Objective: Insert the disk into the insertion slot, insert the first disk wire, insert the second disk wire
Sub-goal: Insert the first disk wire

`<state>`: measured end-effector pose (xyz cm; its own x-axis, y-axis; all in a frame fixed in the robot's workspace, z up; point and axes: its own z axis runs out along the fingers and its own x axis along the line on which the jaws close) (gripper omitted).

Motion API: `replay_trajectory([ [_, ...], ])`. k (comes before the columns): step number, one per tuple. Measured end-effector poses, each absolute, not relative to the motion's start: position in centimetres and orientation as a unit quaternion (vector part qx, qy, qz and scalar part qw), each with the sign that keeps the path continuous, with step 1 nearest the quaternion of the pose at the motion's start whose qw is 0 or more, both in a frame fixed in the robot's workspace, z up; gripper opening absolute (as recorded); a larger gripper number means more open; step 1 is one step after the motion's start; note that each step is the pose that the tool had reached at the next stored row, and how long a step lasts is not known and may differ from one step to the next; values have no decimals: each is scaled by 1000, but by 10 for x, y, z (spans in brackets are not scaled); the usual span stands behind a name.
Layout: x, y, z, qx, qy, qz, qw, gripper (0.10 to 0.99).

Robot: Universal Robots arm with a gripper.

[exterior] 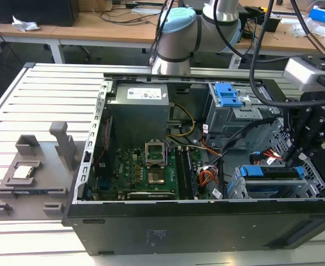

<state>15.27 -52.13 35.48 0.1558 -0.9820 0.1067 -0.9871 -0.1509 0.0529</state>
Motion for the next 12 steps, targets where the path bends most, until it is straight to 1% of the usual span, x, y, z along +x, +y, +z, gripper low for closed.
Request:
replay_trajectory([
  [7, 153, -521, 353, 706, -706, 19, 57, 169],
  [12, 153, -520, 352, 702, -709, 19, 57, 169],
])
